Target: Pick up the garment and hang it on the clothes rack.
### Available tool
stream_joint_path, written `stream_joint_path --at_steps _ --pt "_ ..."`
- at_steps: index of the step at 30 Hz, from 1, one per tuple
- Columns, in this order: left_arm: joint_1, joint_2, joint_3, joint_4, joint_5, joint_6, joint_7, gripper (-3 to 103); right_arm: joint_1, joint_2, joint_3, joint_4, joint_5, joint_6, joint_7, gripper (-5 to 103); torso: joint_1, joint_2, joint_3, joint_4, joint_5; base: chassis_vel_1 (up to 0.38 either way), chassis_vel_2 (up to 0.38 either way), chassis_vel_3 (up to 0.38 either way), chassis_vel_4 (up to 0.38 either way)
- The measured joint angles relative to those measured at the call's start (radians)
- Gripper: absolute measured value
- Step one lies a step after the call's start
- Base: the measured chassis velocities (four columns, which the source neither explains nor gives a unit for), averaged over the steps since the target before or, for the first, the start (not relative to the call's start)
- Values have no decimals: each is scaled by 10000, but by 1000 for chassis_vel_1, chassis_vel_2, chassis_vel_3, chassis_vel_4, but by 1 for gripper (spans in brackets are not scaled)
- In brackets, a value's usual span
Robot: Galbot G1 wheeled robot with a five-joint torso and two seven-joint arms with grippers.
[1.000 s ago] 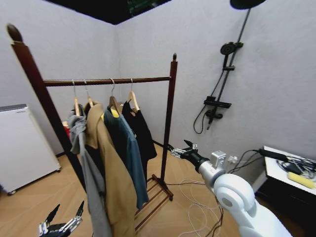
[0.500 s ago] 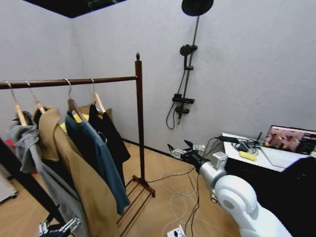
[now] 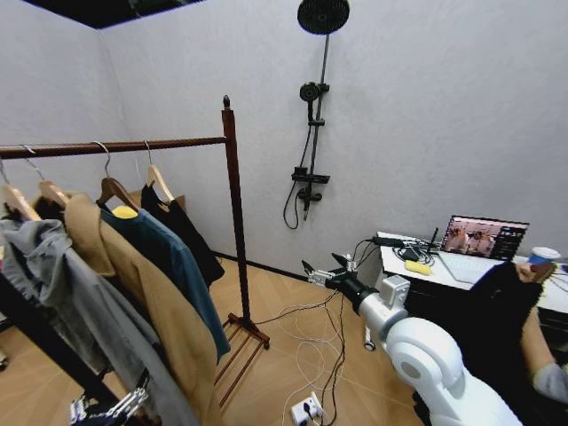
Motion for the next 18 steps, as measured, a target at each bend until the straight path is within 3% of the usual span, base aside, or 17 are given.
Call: stream_joint_path --at_steps 18 --pt "0 0 0 0 0 0 0 100 -23 127 -136 -89 -213 11 -40 100 -2 1 0 -1 0 49 -151 -143 59"
